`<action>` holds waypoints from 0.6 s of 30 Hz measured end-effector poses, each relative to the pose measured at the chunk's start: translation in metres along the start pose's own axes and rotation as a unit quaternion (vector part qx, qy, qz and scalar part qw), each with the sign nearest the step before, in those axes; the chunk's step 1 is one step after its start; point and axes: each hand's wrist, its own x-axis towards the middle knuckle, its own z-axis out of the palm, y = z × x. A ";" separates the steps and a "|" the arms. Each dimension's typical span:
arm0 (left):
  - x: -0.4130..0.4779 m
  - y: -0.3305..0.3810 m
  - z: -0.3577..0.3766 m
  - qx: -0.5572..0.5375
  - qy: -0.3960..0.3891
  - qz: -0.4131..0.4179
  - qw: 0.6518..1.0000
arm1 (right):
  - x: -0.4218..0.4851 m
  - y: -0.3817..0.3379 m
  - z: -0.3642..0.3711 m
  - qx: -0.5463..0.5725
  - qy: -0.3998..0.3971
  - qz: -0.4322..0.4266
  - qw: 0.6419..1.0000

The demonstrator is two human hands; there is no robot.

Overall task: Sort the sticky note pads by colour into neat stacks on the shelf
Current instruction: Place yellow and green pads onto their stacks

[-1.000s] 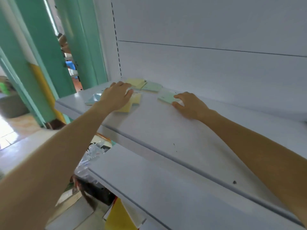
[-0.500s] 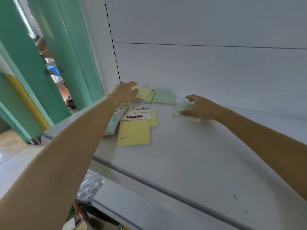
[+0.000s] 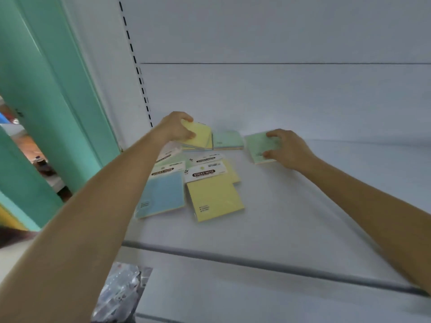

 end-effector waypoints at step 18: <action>-0.037 0.134 0.071 -0.243 -0.097 0.138 0.955 | -0.084 0.087 -0.080 0.161 0.160 0.160 0.961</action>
